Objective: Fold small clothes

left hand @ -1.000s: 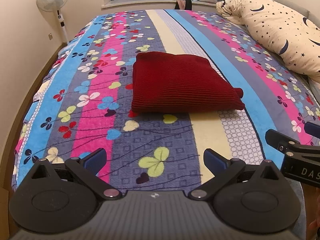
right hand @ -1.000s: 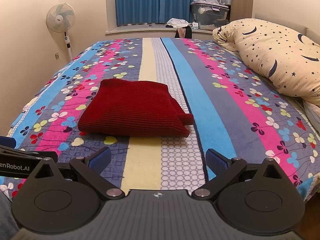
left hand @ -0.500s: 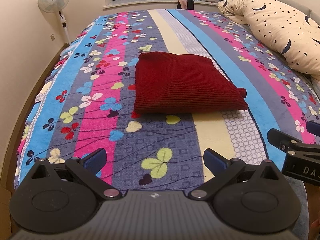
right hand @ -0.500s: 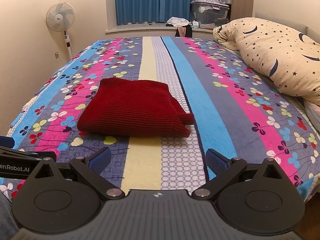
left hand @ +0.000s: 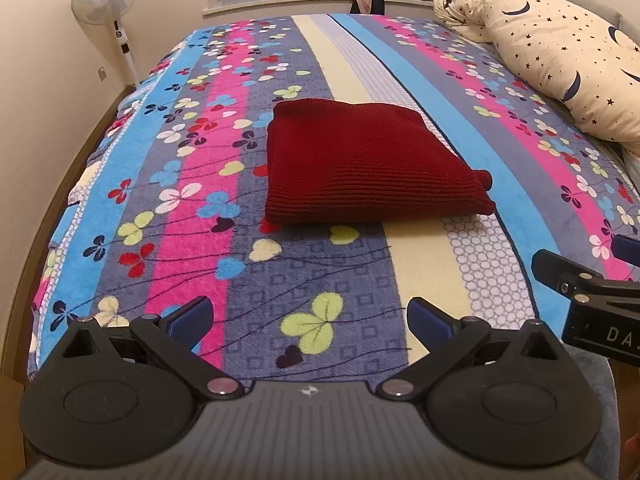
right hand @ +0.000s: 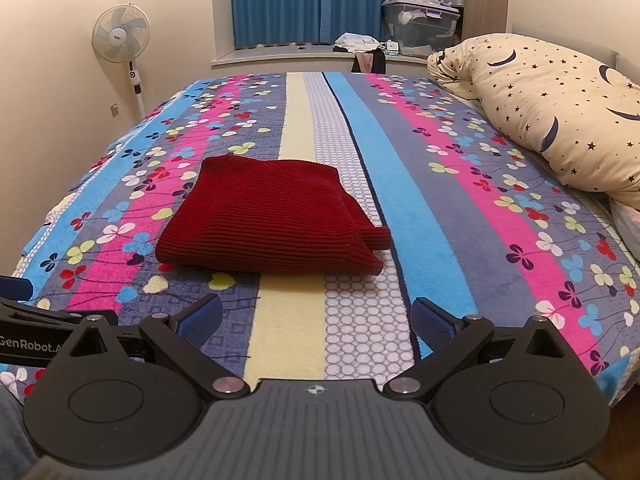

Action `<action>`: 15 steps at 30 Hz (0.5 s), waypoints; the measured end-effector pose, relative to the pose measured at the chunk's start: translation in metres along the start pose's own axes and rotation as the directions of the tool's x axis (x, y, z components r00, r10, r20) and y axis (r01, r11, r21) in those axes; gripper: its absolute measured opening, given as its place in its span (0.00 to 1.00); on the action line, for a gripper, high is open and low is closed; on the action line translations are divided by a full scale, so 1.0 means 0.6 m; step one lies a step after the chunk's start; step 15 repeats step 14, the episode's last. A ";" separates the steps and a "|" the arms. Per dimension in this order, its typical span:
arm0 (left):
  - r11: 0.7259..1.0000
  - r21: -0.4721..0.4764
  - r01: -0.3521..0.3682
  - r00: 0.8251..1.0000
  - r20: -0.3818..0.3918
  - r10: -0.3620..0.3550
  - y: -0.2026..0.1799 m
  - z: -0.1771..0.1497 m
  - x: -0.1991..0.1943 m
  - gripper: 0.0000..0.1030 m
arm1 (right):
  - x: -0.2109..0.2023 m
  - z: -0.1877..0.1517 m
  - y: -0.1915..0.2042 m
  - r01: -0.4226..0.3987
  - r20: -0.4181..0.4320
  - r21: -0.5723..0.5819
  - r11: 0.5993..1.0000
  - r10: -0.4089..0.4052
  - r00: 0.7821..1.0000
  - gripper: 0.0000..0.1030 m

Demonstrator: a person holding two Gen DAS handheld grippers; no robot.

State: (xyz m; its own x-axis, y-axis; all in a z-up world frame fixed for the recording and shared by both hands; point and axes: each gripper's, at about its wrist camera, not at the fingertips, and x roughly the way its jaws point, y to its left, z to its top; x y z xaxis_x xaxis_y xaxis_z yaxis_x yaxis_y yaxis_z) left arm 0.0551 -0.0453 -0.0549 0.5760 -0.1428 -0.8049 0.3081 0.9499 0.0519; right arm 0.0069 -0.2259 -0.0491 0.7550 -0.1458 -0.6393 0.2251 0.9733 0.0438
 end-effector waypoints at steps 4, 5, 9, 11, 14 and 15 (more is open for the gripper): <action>1.000 -0.003 0.012 1.000 -0.008 -0.012 0.001 -0.002 0.002 1.00 | 0.000 0.000 -0.001 0.000 -0.001 -0.001 1.000 0.000 1.000 0.97; 1.000 -0.002 0.011 1.000 -0.008 -0.011 0.001 -0.002 0.002 1.00 | 0.000 0.000 -0.001 0.000 -0.001 -0.001 1.000 0.000 1.000 0.97; 1.000 -0.003 0.017 1.000 -0.012 -0.017 0.002 -0.002 0.002 1.00 | 0.000 0.000 0.000 -0.002 -0.001 0.001 1.000 0.002 1.000 0.97; 0.999 -0.008 0.031 0.999 -0.013 -0.031 0.003 -0.002 0.002 1.00 | 0.003 -0.001 -0.001 -0.004 -0.004 0.000 1.000 0.004 1.000 0.97; 1.000 0.000 0.025 1.000 -0.009 -0.025 0.002 -0.004 0.001 1.00 | 0.010 0.000 -0.001 -0.012 -0.008 -0.001 1.000 0.012 1.000 0.97; 1.000 0.000 0.025 1.000 -0.009 -0.025 0.002 -0.004 0.001 1.00 | 0.010 0.000 -0.001 -0.012 -0.008 -0.001 1.000 0.012 1.000 0.97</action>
